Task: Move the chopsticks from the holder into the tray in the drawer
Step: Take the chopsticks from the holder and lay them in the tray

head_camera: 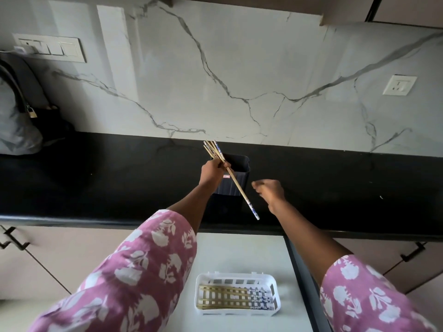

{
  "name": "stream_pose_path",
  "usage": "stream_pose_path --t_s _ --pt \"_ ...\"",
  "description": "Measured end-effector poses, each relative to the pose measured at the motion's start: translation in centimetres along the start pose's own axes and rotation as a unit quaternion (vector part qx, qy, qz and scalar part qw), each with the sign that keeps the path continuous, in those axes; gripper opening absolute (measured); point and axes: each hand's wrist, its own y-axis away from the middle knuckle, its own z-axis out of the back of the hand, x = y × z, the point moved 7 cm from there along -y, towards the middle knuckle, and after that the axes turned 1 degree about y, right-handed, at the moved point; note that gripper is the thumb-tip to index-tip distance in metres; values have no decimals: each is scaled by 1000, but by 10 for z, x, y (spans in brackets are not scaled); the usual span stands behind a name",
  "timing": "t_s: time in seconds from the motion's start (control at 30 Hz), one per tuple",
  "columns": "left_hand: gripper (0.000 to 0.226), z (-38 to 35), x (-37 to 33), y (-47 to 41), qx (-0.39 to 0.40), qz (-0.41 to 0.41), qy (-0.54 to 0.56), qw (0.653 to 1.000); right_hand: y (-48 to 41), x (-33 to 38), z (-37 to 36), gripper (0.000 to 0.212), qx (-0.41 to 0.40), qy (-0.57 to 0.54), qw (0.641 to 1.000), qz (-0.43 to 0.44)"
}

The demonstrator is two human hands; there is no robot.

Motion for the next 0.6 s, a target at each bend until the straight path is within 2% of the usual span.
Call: stream_pose_path --t_s 0.1,0.2,0.37,0.47,0.6 --pt "21 -9 17 8 10 6 -51 999 17 14 -32 15 82 96 988 89" --pt "22 -12 34 16 10 20 -54 998 26 17 -52 12 105 221 958 148" --pt "21 -14 76 26 27 68 -13 997 33 -13 -71 15 154 246 950 119" --pt "33 -4 109 32 -6 128 30 991 44 -43 -82 18 188 281 935 106" --pt "45 12 146 31 -12 156 -70 985 64 -91 -99 23 255 338 901 99"
